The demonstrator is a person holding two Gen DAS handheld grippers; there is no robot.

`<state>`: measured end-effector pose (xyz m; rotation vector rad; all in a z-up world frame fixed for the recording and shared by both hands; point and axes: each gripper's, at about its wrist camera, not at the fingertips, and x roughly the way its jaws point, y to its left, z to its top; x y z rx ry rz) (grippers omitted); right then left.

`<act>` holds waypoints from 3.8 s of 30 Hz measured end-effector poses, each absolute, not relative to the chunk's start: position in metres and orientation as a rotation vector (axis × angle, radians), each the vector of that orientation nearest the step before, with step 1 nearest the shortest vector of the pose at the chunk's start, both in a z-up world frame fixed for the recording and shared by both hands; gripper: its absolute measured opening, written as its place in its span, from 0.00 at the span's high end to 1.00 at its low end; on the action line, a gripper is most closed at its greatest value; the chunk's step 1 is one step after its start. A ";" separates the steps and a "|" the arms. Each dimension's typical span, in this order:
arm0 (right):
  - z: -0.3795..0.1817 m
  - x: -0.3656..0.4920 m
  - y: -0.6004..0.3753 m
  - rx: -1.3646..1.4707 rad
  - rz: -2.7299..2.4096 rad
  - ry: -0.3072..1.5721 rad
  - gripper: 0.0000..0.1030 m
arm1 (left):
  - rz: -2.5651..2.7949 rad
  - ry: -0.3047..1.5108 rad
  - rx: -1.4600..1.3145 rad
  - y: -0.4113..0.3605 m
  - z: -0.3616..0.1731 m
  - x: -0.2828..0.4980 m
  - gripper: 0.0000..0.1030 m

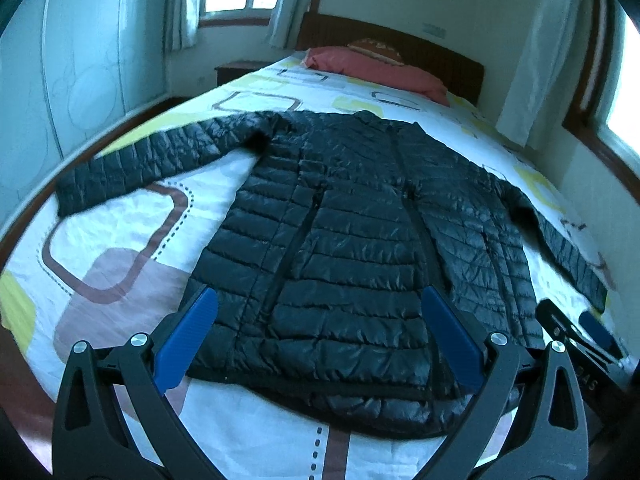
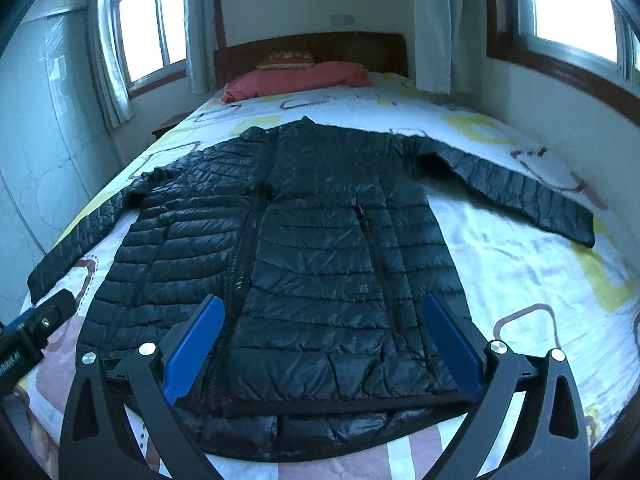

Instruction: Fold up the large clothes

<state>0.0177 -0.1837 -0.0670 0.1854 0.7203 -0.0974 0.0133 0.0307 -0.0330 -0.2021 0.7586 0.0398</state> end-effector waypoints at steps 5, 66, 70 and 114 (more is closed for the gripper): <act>-0.076 0.033 -0.206 0.232 -0.124 0.745 0.05 | 0.072 0.785 -0.288 0.059 -0.044 0.035 0.02; -0.069 0.157 -0.495 0.730 -0.416 0.290 0.84 | 0.725 0.837 -0.446 0.256 -0.150 0.111 0.02; -0.043 0.225 -0.406 0.614 -0.242 0.359 0.84 | 0.736 0.846 -0.428 0.256 -0.152 0.113 0.02; -0.094 0.354 -0.273 0.305 -0.108 0.704 0.62 | 0.738 0.817 -0.421 0.253 -0.154 0.109 0.02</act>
